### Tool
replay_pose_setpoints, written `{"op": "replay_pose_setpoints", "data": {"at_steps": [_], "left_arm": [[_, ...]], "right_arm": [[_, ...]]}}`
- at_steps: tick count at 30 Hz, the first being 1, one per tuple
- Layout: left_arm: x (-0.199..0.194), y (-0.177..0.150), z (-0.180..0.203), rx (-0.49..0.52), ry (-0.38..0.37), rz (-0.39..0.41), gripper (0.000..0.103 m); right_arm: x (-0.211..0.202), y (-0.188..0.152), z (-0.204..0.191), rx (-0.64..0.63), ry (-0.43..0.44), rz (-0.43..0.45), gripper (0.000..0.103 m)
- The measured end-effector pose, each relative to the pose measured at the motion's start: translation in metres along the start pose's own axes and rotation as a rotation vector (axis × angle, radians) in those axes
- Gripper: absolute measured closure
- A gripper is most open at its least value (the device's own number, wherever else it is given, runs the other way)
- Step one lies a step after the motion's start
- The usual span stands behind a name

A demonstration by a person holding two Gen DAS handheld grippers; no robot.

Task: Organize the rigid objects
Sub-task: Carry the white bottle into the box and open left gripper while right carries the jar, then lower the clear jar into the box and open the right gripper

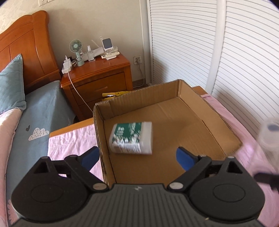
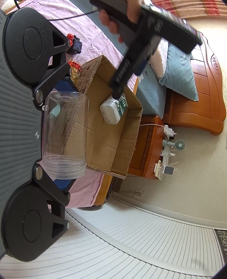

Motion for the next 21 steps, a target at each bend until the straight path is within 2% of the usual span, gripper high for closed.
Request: {"op": "replay_pose_setpoints", "data": {"at_steps": [3, 9, 15, 21], "left_arm": [[-0.025, -0.017, 0.006, -0.017, -0.017, 0.008, 0.007], [-0.059, -0.053, 0.012, -0.043, 0.072, 0.058, 0.003], [-0.072, -0.073, 0.010, -0.098, 0.133, 0.111, 0.003], [-0.069, -0.082, 0.005, -0.118, 0.139, 0.093, 0.003]], "right_arm": [[0.000, 0.003, 0.000, 0.015, 0.002, -0.003, 0.009], [0.009, 0.019, 0.004, 0.062, 0.021, -0.017, 0.009], [0.035, 0.042, 0.008, 0.093, 0.035, -0.055, 0.009], [0.079, 0.063, 0.009, 0.101, 0.021, -0.117, 0.009]]}}
Point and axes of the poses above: each gripper's, at about its wrist camera, not at the fingertips, and x roughly the way its jaws point, z to its right, y to its top, the point moved 7 cm from there along x, roughly the way its jaws point, and after that the axes turned 7 degrees about -y, right-handed, at the moved point
